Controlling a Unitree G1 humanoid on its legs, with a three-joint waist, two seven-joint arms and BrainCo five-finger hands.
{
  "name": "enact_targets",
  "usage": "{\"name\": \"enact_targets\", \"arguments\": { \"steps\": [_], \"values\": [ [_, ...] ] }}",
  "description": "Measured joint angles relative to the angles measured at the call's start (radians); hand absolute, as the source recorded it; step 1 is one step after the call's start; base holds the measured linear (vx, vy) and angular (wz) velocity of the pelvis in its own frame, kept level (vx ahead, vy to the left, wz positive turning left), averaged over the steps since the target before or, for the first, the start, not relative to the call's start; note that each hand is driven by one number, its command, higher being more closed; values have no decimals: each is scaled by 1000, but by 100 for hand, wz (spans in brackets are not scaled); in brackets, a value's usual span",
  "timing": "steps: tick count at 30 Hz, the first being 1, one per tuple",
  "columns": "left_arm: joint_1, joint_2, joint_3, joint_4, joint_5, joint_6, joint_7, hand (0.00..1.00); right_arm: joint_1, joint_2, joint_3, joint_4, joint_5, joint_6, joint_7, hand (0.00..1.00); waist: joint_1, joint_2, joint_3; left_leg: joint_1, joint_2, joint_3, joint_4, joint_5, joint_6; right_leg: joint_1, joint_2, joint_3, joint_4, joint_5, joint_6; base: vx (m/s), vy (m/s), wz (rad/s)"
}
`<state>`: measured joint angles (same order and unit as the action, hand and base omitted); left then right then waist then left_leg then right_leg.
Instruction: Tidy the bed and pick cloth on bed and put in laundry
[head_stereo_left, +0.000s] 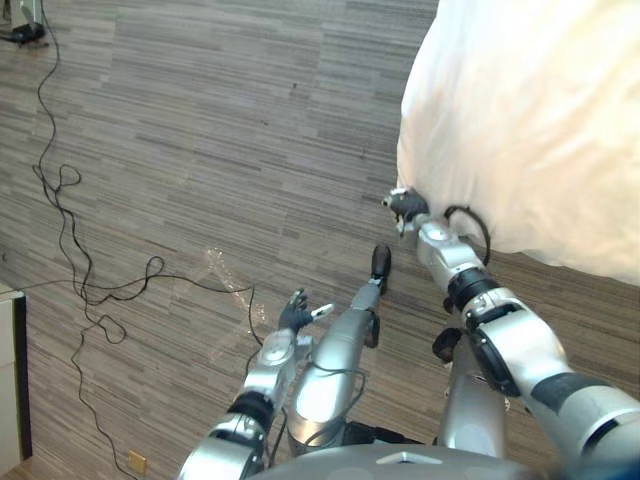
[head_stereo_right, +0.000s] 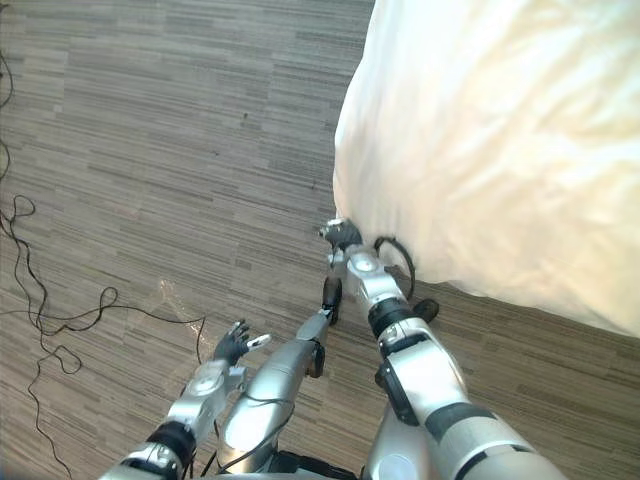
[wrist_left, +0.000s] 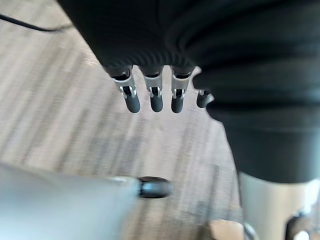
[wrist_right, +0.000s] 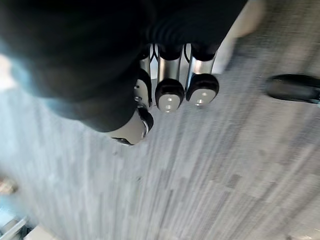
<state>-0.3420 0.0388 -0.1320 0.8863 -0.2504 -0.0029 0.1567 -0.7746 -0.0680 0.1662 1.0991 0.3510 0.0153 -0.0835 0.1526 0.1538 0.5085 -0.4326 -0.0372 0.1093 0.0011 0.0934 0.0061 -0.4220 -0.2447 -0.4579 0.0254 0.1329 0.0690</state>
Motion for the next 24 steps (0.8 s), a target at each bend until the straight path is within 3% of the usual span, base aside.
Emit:
{"name": "enact_targets", "arguments": {
  "steps": [3, 6, 13, 18, 24],
  "values": [
    [-60, 9, 24, 0, -33, 40, 34, 0, 92, -29, -77, 19, 4, -19, 2, 100, -56, -37, 9, 36, -5, 52, -25, 0, 0, -12, -5, 62, 12, 3, 4, 44, 47, -50],
    [-74, 24, 24, 1, -90, 83, 57, 0, 209, -75, -129, -24, 42, -40, 15, 100, -130, -70, 13, 99, -1, 95, -55, -3, -3, 11, 1, 102, 11, 5, 5, 68, 9, -47],
    [-36, 53, 7, -3, -122, 122, 64, 0, 428, -79, -223, -71, 68, -44, 63, 100, -221, -90, 6, 250, 34, 153, -70, -33, -25, 129, 42, 146, -7, -5, 2, 108, -35, -36],
    [56, 89, -18, 0, -121, 147, 55, 0, 539, -71, -286, -60, 82, -43, 58, 100, -254, -106, -45, 319, 56, 183, -70, -55, -30, 207, 75, 164, -61, -3, 2, 84, -54, -23],
    [191, 99, -15, 9, -82, 176, 15, 0, 693, -72, -397, -60, 160, -61, 6, 100, -275, -121, -205, 450, 83, 214, -87, -92, -51, 340, 116, 175, -120, -6, 7, 117, -50, -21]
  ]
}}
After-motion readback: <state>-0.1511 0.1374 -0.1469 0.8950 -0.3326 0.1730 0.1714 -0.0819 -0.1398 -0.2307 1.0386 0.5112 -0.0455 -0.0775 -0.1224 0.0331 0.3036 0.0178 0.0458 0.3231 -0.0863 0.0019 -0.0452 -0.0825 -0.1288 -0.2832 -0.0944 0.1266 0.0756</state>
